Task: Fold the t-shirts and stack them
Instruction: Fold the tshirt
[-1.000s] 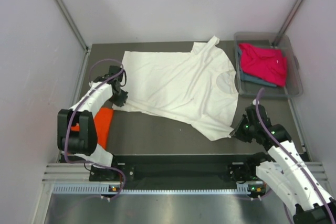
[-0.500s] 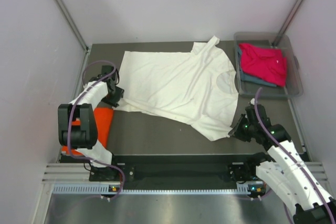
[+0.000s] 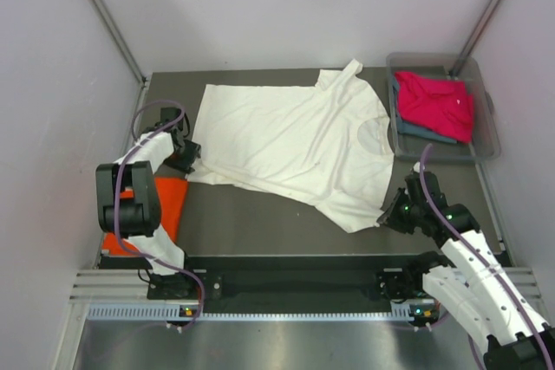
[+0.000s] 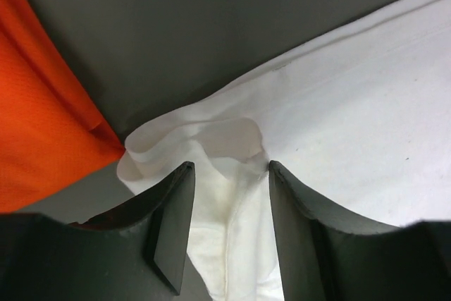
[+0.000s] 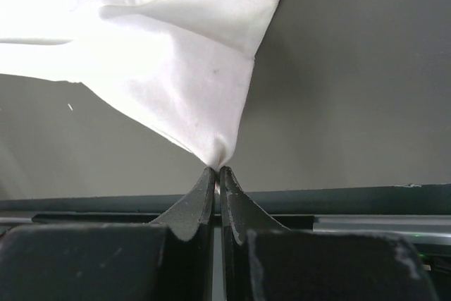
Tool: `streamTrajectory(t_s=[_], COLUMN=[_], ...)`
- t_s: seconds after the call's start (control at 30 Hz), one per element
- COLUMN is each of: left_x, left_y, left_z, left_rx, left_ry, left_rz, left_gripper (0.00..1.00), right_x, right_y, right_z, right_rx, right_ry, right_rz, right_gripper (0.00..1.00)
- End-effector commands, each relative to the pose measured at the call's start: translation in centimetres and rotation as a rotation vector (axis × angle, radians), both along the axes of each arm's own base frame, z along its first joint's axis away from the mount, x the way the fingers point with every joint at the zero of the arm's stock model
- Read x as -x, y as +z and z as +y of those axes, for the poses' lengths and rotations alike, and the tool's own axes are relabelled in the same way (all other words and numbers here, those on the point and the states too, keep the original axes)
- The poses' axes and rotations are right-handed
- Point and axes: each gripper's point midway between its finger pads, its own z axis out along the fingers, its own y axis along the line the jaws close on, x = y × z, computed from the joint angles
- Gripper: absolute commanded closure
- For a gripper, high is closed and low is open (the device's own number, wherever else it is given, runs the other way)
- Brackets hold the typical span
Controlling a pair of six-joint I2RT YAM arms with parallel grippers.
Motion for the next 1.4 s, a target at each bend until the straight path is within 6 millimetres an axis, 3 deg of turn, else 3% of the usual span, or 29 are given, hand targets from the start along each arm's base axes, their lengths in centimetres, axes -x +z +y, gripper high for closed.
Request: streamTrajectory(t_s=[0.0,0.47,0.83,0.93,1.1,1.23,1.37], left_x=[-2.1,-3.9,-2.5,-2.8,-3.6,-3.3,-1.5], left_y=[0.5,1.3,-0.7,-0.7,0.7,3.0,6.7], left_z=[-0.6,0.0,0.2,0.3,0.5,0.3,0.0], left_rx=[0.041,0.009,0.018,0.013,-0.003,-0.03,-0.077], left_ry=[-0.034,-0.057,-0.019,-0.022,-0.038,-0.099,-0.183], left_rz=[-0.052,-0.081,0.036,0.037,-0.006,-0.022,-0.064], left_gripper=[0.49,0.47,0.51,0.6,1.0,1.0,1.0], right_x=[-0.9,-0.7,-0.7,-0.7,-0.9,-1.2,-1.9], right_y=[0.2,0.1,0.2,0.1,0.3,1.3,4.1], right_z=[0.0,0.0,-0.1,-0.2,-0.3,-0.7,-1.3], right_rx=[-0.004,-0.01,-0.012,-0.011,-0.005,0.023,0.06], right_ry=[-0.001,-0.003,-0.006,-0.009,-0.009,-0.001,0.007], right_rz=[-0.033,-0.027,-0.035,-0.037,-0.042,-0.063,-0.128], right_gripper=[1.0,1.0,1.0,1.0,1.0,1.0,1.0])
